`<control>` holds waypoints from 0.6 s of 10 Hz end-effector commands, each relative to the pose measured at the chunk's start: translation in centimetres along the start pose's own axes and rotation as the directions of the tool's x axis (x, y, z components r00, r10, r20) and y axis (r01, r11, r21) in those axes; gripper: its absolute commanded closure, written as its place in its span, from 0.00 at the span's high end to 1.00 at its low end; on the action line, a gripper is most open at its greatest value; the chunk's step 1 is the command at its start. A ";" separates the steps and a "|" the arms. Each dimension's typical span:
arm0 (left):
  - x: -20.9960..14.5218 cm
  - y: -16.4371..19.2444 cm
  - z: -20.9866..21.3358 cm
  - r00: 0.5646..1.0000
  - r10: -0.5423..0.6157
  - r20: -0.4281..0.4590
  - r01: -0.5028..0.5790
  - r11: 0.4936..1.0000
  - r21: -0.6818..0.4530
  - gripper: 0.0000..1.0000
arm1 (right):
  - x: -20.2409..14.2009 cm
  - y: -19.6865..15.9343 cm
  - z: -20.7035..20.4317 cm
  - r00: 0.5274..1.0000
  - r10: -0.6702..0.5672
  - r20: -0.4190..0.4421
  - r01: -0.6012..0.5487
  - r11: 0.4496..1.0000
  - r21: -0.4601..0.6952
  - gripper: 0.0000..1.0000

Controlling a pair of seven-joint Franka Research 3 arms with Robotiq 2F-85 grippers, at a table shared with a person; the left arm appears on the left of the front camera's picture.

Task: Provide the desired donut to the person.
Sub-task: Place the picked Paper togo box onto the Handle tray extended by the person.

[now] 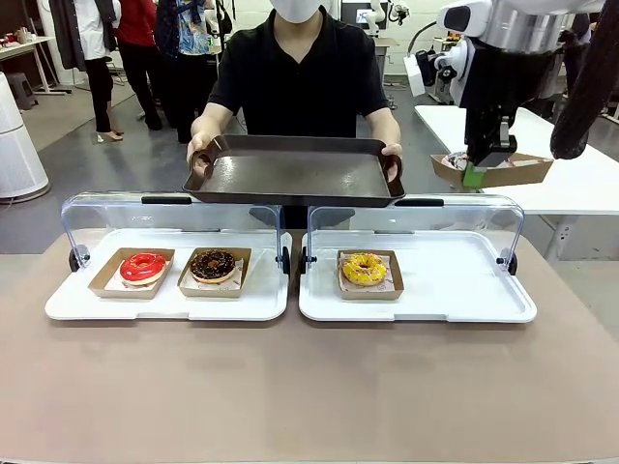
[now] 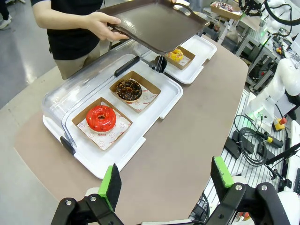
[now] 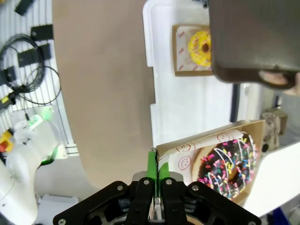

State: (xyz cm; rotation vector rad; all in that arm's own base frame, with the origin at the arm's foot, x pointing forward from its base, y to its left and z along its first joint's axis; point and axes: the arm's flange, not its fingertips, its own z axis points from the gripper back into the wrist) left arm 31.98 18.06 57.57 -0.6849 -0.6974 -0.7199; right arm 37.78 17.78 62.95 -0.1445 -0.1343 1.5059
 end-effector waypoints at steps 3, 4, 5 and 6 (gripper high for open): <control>0.0 0.0 0.1 1.000 -0.015 0.021 0.015 1.000 -0.008 1.00 | 9.4 -3.6 4.0 0.998 0.033 0.057 -0.026 0.992 -0.127 0.02; 0.0 0.0 0.1 1.000 -0.015 0.021 0.015 1.000 -0.008 1.00 | 11.5 -4.8 3.3 0.998 0.022 0.066 -0.013 0.992 -0.123 0.02; 0.0 0.0 0.1 1.000 -0.015 0.021 0.015 1.000 -0.008 1.00 | 13.2 -6.1 1.4 0.997 0.007 0.074 0.001 0.994 -0.108 0.02; 0.0 0.0 0.1 1.000 -0.015 0.021 0.015 1.000 -0.008 1.00 | 14.2 -6.9 -0.4 0.995 -0.001 0.101 0.009 0.997 -0.080 0.02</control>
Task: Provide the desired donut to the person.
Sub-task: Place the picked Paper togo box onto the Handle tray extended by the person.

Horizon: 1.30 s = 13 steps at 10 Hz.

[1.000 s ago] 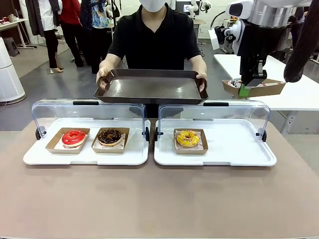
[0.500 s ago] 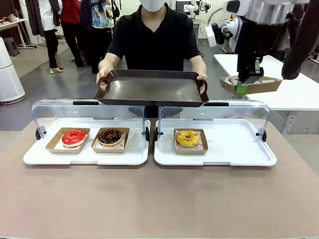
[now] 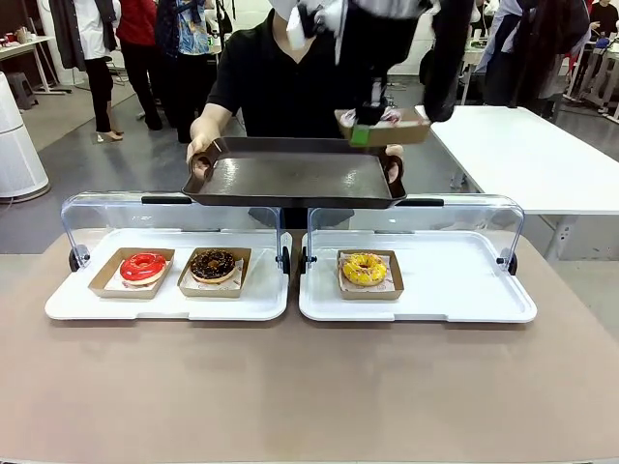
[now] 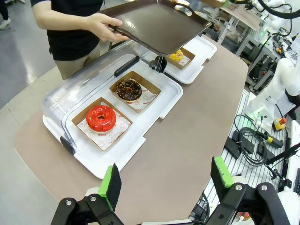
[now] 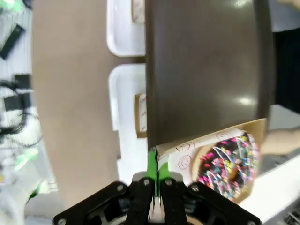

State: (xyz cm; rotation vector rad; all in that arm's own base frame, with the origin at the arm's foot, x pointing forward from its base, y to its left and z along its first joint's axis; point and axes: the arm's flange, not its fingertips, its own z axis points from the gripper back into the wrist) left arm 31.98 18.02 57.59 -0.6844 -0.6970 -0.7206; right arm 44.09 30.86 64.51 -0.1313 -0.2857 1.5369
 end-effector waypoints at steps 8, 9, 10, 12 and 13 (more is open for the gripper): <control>-0.1 0.0 0.1 1.000 -0.014 0.022 0.014 1.000 -0.008 1.00 | 0.8 -2.8 -10.6 0.996 -0.004 0.094 0.002 1.000 0.026 0.02; -0.1 0.0 0.1 1.000 -0.014 0.022 0.014 1.000 -0.008 1.00 | 0.7 -2.9 -10.9 0.995 -0.014 0.094 0.011 0.999 0.030 0.02; -0.1 0.0 0.1 1.000 -0.014 0.022 0.014 1.000 -0.008 1.00 | 0.7 -3.0 -10.9 0.994 -0.008 0.105 0.005 1.000 0.030 0.02; -0.1 0.0 0.1 1.000 -0.014 0.022 0.014 1.000 -0.008 1.00 | 0.8 -2.7 -10.7 0.993 0.012 0.121 -0.016 0.999 0.034 0.22; -0.1 0.0 0.1 1.000 -0.014 0.022 0.014 1.000 -0.008 1.00 | 0.9 -2.8 -10.5 0.992 0.013 0.123 -0.017 0.999 0.031 0.22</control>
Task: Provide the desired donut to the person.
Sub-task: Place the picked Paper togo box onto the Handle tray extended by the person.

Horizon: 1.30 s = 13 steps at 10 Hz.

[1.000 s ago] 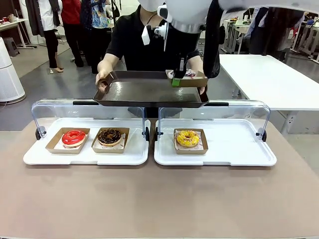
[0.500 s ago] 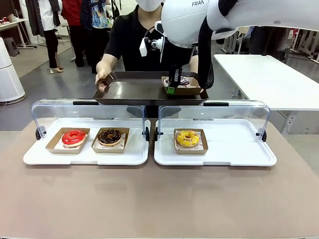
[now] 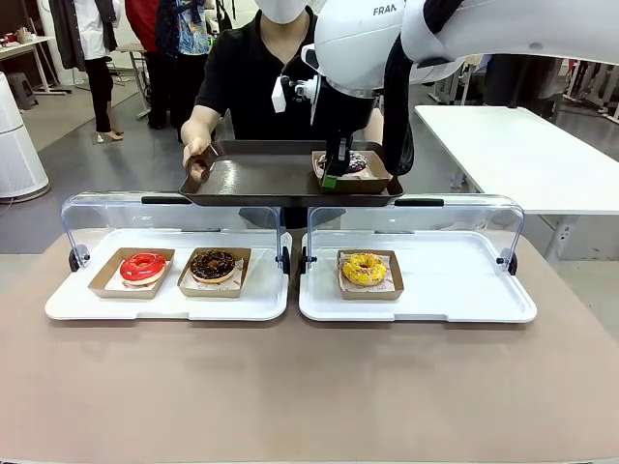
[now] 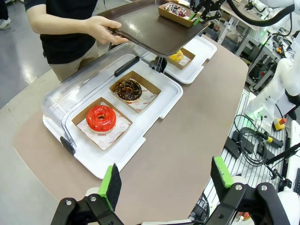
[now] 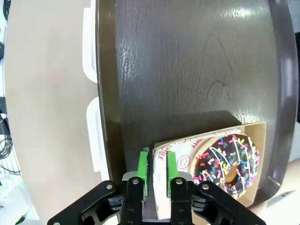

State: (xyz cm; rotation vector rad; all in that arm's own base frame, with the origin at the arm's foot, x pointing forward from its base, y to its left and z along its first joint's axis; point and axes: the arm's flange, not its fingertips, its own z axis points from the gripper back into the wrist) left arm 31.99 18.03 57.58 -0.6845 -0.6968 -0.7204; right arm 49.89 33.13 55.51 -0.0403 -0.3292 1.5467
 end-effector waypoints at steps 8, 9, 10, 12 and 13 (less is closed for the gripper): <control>-0.1 0.0 0.1 1.000 -0.015 0.022 0.015 1.000 -0.008 1.00 | -0.3 0.4 0.1 0.998 0.035 0.042 -0.036 0.999 0.006 0.72; -0.1 0.0 0.1 1.000 -0.015 0.022 0.015 1.000 -0.008 1.00 | -0.3 0.3 0.2 0.998 0.035 0.044 -0.035 0.999 0.007 1.00; -0.1 0.0 0.1 1.000 -0.015 0.022 0.015 1.000 -0.008 1.00 | -0.3 0.3 0.2 0.998 0.035 0.045 -0.035 0.999 0.009 0.92; -0.1 0.0 0.1 1.000 -0.015 0.022 0.015 1.000 -0.008 1.00 | -0.2 0.3 0.5 0.998 0.039 0.048 -0.040 0.999 0.014 1.00; -0.1 0.0 0.1 1.000 -0.015 0.022 0.015 1.000 -0.008 1.00 | -0.2 0.5 1.0 0.998 0.047 0.040 -0.048 0.999 0.024 1.00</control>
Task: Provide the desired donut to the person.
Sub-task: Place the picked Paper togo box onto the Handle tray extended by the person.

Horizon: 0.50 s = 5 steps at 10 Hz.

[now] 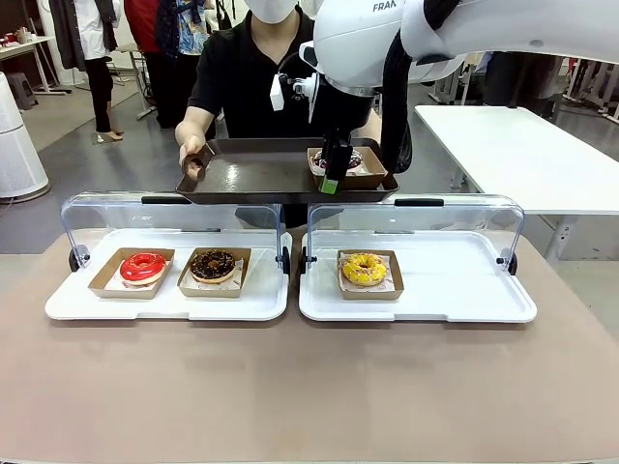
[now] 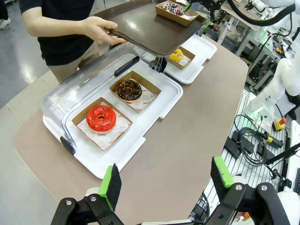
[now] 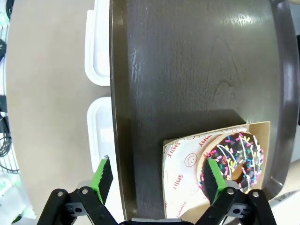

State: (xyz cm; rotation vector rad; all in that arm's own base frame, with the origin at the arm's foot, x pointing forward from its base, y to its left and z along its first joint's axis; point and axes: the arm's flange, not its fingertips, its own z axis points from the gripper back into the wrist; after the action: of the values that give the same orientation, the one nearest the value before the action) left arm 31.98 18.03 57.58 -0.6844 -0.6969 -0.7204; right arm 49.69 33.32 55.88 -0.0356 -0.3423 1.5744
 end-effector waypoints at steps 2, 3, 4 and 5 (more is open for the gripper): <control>-0.1 0.0 0.1 1.000 -0.015 0.022 0.015 1.000 -0.008 1.00 | -1.0 0.8 2.3 0.999 0.025 0.029 -0.026 0.999 0.043 1.00; -0.1 0.0 0.1 1.000 -0.015 0.022 0.015 1.000 -0.008 1.00 | -1.5 1.3 3.4 0.999 0.033 0.032 -0.035 0.998 0.048 1.00; -0.1 0.0 0.1 1.000 -0.015 0.022 0.015 1.000 -0.008 1.00 | -1.7 1.5 3.9 0.999 0.034 0.032 -0.035 0.998 0.051 1.00; -0.1 0.0 0.1 1.000 -0.015 0.022 0.015 1.000 -0.008 1.00 | -2.1 1.8 4.6 0.999 0.035 0.041 -0.037 0.998 0.060 1.00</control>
State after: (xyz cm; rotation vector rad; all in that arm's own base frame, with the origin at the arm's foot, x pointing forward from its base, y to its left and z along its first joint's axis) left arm 31.99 18.03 57.58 -0.6845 -0.6968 -0.7203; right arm 47.34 31.56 59.64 0.0077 -0.3294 1.6074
